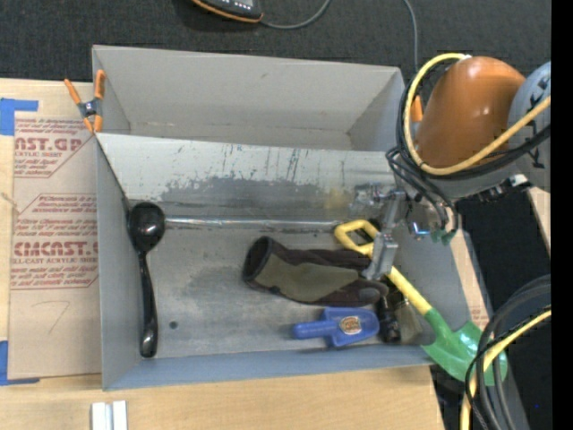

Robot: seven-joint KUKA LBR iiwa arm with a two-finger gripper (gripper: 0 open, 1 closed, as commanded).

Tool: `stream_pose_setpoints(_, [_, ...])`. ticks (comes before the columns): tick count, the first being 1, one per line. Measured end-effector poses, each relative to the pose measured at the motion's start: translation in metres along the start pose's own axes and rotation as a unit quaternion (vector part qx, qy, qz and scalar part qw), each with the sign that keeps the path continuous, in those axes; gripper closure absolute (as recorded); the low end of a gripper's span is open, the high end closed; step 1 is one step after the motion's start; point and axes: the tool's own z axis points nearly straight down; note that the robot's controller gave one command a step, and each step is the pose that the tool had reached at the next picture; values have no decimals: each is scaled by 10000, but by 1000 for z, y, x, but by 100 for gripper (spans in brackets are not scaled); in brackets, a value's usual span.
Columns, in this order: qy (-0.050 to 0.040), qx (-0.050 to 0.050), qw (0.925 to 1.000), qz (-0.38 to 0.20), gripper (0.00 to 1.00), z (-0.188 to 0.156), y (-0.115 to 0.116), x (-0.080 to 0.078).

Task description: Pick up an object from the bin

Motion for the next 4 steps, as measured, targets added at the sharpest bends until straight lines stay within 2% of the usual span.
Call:
stream_pose_setpoints(1, [0, 0, 10000, 0, 0, 0, 0, 0])
stream_pose_setpoints(2, [30, -9, 9998, 221, 0, 69, -3, 14])
stream_pose_setpoints(3, [-47, -2, 9995, 298, 0, 97, -8, 0])
stream_pose_setpoints(4, [-48, 2, 9962, -867, 0, 137, -20, 17])
